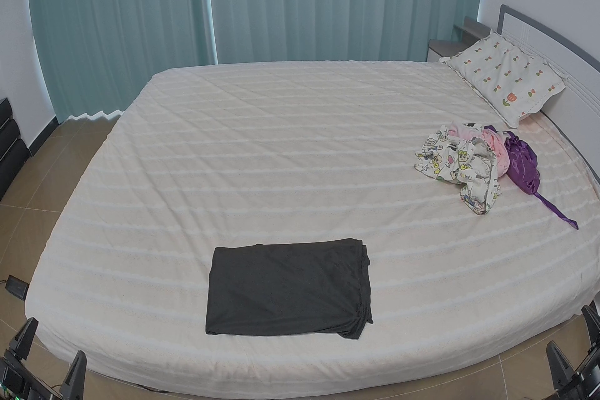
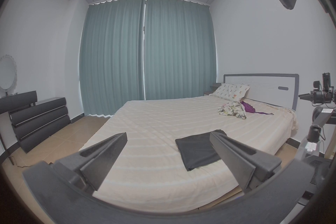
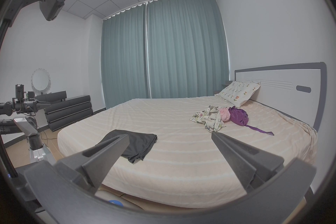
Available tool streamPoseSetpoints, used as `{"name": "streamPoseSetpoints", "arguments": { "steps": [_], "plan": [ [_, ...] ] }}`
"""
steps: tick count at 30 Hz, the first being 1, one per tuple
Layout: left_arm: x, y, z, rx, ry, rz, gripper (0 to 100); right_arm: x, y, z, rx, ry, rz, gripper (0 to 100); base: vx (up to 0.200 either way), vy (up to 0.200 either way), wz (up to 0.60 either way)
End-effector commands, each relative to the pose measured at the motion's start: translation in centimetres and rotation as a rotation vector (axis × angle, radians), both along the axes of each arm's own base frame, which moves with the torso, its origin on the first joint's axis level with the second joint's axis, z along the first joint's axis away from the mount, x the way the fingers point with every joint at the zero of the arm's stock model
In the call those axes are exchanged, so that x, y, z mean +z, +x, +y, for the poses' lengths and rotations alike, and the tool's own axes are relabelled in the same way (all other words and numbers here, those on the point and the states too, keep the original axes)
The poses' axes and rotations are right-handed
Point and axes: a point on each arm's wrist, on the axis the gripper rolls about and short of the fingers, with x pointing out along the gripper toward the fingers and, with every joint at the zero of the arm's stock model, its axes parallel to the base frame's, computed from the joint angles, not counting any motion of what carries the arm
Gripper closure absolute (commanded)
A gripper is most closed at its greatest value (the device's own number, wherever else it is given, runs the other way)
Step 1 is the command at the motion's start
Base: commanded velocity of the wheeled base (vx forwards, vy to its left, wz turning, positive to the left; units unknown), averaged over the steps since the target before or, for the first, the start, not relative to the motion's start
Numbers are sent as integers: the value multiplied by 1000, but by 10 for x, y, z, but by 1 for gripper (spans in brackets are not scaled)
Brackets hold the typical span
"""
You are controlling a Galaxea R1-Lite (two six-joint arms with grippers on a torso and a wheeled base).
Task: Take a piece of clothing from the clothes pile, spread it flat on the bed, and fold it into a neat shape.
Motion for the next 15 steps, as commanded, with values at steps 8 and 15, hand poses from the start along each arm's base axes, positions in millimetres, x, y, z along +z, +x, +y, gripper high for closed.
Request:
{"name": "streamPoseSetpoints", "arguments": {
  "steps": [8, 15],
  "plan": [
    [-1, -1, 1, 22, -9, -11, 0, -1, 0, 0, -8, -2, -5, 0, 0, 0, 0],
    [-1, -1, 1, 23, -21, -18, 0, 0, 0, 0, 0, 4, -13, 0, 0, 0, 0]
  ]
}}
